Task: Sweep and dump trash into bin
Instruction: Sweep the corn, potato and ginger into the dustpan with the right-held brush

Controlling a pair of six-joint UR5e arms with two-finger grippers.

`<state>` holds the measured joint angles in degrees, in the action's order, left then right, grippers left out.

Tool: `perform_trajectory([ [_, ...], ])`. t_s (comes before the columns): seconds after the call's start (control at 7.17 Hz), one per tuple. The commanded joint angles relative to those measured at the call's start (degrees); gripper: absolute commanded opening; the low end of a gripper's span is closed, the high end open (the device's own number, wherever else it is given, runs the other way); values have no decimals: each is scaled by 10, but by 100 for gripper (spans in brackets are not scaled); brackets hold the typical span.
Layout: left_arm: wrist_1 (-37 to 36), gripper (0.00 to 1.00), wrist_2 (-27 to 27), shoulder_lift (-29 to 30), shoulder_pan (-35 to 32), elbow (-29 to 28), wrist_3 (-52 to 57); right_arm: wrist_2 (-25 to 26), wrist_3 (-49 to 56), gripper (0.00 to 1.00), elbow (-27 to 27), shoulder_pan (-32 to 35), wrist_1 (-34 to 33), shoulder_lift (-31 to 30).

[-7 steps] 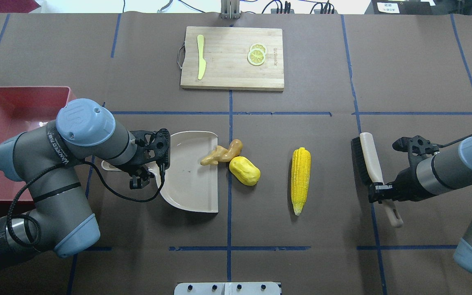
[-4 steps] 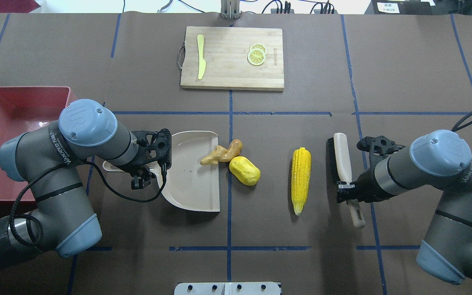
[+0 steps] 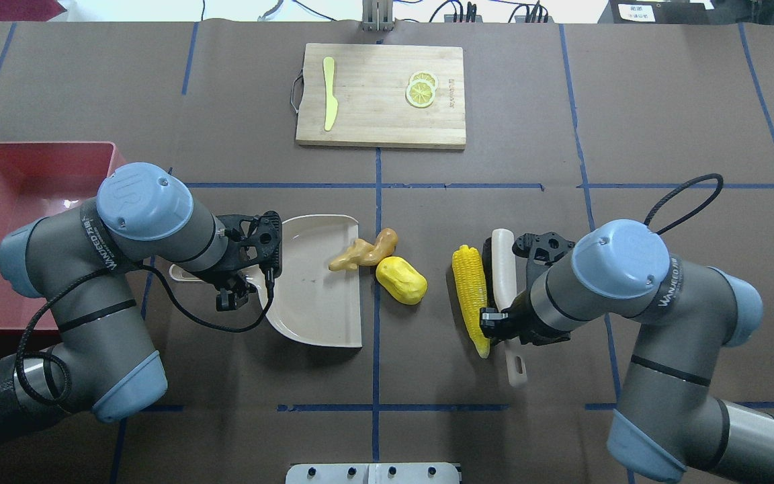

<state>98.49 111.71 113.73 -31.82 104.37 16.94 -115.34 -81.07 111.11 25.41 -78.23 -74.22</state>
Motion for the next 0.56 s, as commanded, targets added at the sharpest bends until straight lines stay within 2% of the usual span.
perform_trajectory([
  [0.0,-1,3,0,0,0,0,-2,16,-8,0,-29,-19,-35,53],
  [0.42,0,3,1,0,0,1,-2,17,-27,0,-51,-26,-36,92],
])
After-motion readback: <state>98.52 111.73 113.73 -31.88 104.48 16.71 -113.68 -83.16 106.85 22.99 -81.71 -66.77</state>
